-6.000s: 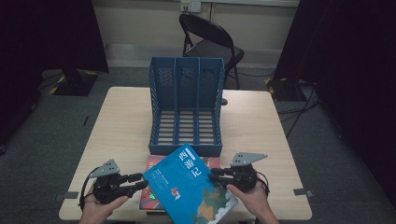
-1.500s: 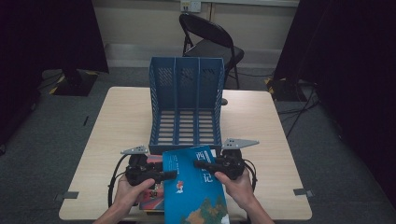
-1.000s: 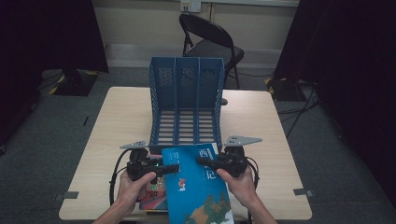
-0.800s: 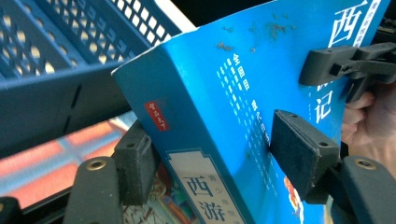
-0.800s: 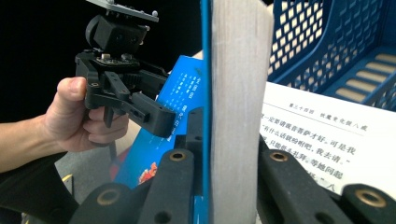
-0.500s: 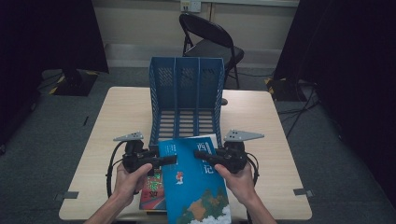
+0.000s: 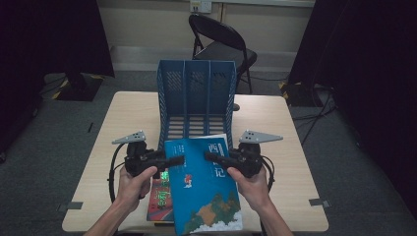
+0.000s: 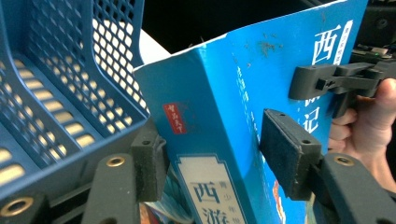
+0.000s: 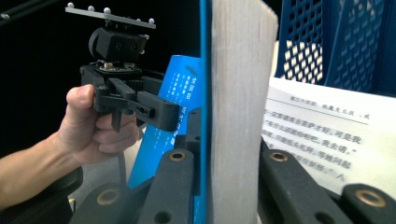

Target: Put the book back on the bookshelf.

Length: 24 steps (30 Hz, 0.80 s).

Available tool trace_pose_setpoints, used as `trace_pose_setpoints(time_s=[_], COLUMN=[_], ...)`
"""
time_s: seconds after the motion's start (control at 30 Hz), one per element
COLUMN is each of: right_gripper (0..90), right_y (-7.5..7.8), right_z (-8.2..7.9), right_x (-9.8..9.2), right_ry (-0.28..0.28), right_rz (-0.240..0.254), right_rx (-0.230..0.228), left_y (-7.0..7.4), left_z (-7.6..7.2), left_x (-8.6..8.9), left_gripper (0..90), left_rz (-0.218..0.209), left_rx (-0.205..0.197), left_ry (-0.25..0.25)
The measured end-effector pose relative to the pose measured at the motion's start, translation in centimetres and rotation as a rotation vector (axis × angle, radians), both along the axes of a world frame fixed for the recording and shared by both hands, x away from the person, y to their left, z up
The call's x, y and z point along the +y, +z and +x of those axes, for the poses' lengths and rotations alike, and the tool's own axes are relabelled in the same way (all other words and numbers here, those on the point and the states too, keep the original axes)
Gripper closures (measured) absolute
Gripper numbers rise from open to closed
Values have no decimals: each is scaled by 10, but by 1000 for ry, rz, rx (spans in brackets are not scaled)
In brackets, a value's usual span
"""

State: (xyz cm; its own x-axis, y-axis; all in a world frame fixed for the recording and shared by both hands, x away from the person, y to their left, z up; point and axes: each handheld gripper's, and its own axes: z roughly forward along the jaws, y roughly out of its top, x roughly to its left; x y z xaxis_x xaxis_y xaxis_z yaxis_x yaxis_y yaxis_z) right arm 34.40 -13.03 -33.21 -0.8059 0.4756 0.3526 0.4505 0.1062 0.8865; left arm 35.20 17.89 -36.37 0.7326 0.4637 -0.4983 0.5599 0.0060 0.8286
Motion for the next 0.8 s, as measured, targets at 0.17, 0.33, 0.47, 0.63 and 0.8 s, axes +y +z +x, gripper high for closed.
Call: trace_pose_setpoints(time_s=[0.17,0.33,0.47,0.63,0.8], right_gripper=[800,800,800,799,797], right_y=[8,12,21,37,41], right_z=[1,1,3,4,9], right_x=[11,15,18,23,22], right_ry=[18,11,-3,-18,-5], right_rz=[-7,5,25,34,63], right_rx=[-33,-51,-71,-122,-179], left_y=[12,19,35,57,67], left_z=[2,2,5,7,11], left_x=[-5,-2,1,3,4], left_gripper=[491,527,560,593,589], left_rz=[-16,-35,-39,-34,-19], left_rx=[-23,-37,-70,-133,-181], left_ry=[-24,-13,0,10,-4])
